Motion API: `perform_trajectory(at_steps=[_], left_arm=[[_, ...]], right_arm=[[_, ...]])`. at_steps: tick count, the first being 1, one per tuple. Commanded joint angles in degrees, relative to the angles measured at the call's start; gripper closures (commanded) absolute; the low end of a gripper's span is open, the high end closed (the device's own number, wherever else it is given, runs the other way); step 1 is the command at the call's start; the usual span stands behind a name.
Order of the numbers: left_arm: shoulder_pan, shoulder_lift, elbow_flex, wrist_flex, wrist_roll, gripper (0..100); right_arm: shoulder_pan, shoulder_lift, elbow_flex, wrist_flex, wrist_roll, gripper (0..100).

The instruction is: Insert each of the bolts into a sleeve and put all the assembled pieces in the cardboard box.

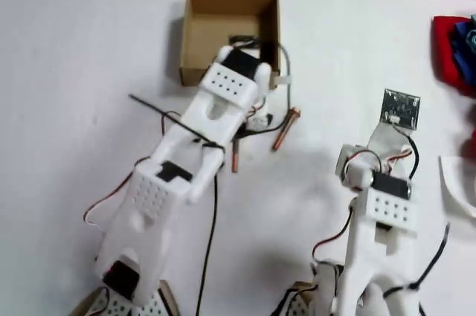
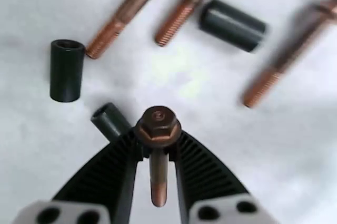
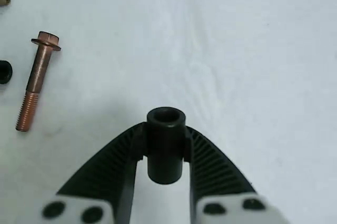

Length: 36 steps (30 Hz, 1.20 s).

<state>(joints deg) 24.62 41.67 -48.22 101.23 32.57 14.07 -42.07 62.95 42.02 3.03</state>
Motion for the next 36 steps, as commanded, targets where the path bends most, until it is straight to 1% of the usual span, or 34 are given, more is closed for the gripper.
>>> perform_trajectory(at_steps=[1, 7, 10, 12, 15, 18, 23, 25, 28, 29, 31, 36], left_arm=[[1.9, -10.6, -1.6, 1.1, -0.5, 97], [3.2, -21.7, 9.0, 0.2, -0.8, 97], [2.6, -27.5, 16.1, -3.0, -1.6, 97], [2.3, -32.0, 22.2, -7.8, -3.3, 97], [2.1, -40.1, 34.3, -17.3, -3.7, 98], [1.8, -49.0, 48.7, -29.0, -3.5, 98], [-2.5, -62.8, 67.6, -49.2, -3.3, 98], [-3.5, -68.0, 73.1, -54.9, -3.3, 98], [-3.4, -75.3, 80.0, -60.4, -3.3, 98], [-3.3, -77.3, 81.9, -61.9, -3.3, 98], [-3.3, -81.0, 85.6, -65.4, -3.3, 98], [-3.3, -87.9, 91.6, -72.7, -3.6, 98]], right_arm=[[0.5, -4.4, 0.6, -0.9, 0.2, 97.8], [-2.6, -5.6, 1.8, -1.0, 0.2, 97.7], [-4.2, -5.5, 1.8, -1.0, 0.2, 97.5], [-5.3, -5.6, 1.8, -1.0, 0.2, 97.4], [-6.6, -5.6, 1.8, -1.0, -0.1, 97.4], [-8.4, -5.6, 1.8, -1.3, -0.3, 97.4], [-12.4, -5.7, 1.8, -1.9, -0.4, 97.7], [-12.7, -6.3, 1.8, -2.0, -0.4, 97.7], [-12.8, -10.8, 2.5, -2.2, -0.4, 97.7], [-13.1, -13.0, 3.9, -3.3, -0.4, 97.7], [-14.7, -18.2, 9.5, -9.0, -0.4, 97.8], [-19.8, -36.7, 31.7, -33.3, -0.4, 97.8]])
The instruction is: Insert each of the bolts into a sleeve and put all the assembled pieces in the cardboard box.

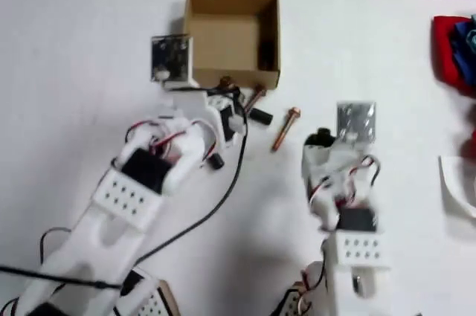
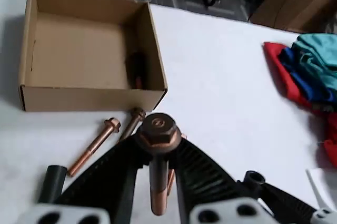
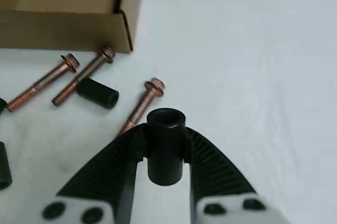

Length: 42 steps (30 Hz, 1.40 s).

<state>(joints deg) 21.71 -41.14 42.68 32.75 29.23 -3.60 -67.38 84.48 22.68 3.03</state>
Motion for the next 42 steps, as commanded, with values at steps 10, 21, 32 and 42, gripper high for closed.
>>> perform_trajectory(at_steps=[10, 21, 32, 42], left_arm=[[8.4, -9.5, 0.7, -8.9, -3.2, 97], [14.6, -3.6, -5.6, -10.0, -10.6, 97], [14.5, 7.6, -15.2, -10.1, -10.5, 97], [16.0, 8.5, -14.4, -10.0, -10.5, 97]], right_arm=[[-4.2, -34.4, 12.7, 0.9, -11.1, 97.8], [-7.7, -28.2, 12.8, -3.0, -1.0, 97.8], [-7.7, -32.0, 12.8, -2.9, -0.7, 97.8], [-7.8, -34.4, 12.7, -0.7, -0.7, 97.8]])
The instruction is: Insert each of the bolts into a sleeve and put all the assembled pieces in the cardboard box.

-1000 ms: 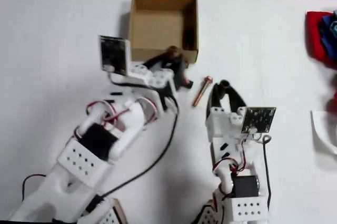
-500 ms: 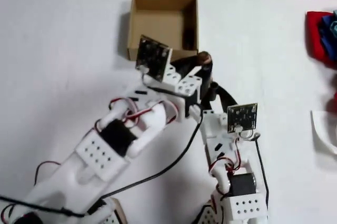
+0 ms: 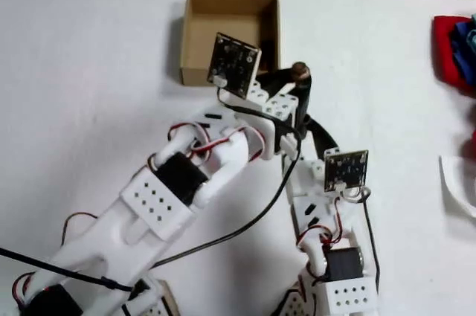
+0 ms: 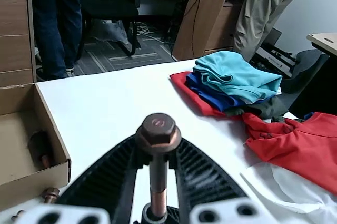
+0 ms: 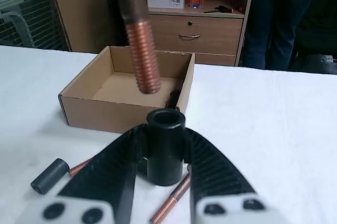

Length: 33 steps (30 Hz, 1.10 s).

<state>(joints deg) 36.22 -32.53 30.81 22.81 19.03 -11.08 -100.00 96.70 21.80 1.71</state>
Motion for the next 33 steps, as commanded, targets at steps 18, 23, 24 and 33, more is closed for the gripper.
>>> perform_trajectory(at_steps=[18, 23, 24, 33], left_arm=[[3.0, 0.0, 0.8, -0.6, -0.5, 97], [0.7, 2.6, 0.8, -4.3, -0.6, 97], [-0.3, 3.6, 0.7, -4.9, -0.5, 97], [-1.1, 6.2, -0.8, -6.7, -0.4, 97]], right_arm=[[-0.3, -1.8, 0.4, 0.1, 0.6, 97.8], [-0.3, -1.8, 0.4, 0.1, 0.6, 97.8], [-0.3, -1.8, 0.4, 0.1, 0.6, 97.8], [-0.2, -1.8, 0.4, 0.1, 0.6, 97.8]])
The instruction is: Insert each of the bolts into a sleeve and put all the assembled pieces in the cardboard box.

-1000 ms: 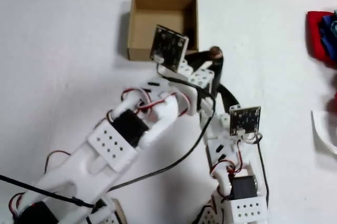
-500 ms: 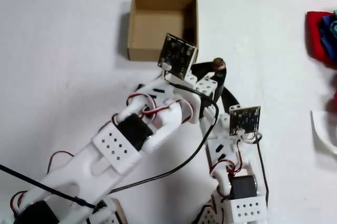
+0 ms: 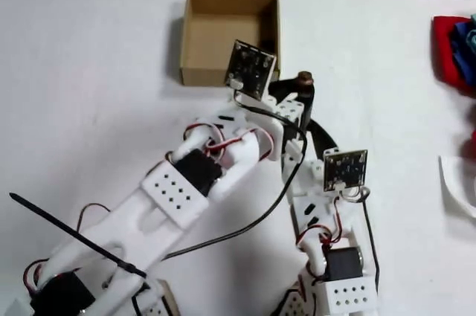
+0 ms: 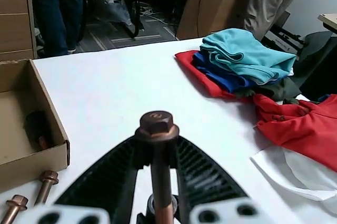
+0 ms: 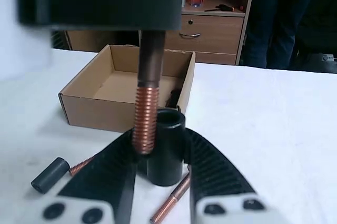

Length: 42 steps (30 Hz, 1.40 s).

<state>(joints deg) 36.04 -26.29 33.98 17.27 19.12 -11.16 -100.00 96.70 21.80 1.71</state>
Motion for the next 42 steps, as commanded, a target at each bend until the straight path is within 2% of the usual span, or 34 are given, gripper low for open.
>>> perform_trajectory(at_steps=[1, 10, 18, 24, 32, 42], left_arm=[[-1.0, 0.0, -5.0, -1.1, -0.4, 97], [-1.0, 0.4, -11.9, 3.3, -0.4, 97], [-0.9, 1.1, -9.4, 2.7, -0.4, 97], [-0.9, 4.8, -9.5, -0.9, -0.4, 97], [-1.0, 5.9, -9.1, -0.5, -0.4, 97], [-0.9, 5.8, -8.9, 10.6, -0.4, 97]], right_arm=[[-0.1, -1.7, 0.4, 0.1, 0.6, 97.8], [-0.1, -1.7, 0.4, 0.2, 0.6, 97.8], [-0.2, -1.7, 0.4, 0.2, 0.6, 97.8], [-0.2, -1.7, 0.4, 0.2, 0.6, 97.8], [-0.1, -1.7, 0.4, 0.2, 0.6, 97.8], [0.1, -1.7, 0.4, 0.2, 0.6, 97.8]])
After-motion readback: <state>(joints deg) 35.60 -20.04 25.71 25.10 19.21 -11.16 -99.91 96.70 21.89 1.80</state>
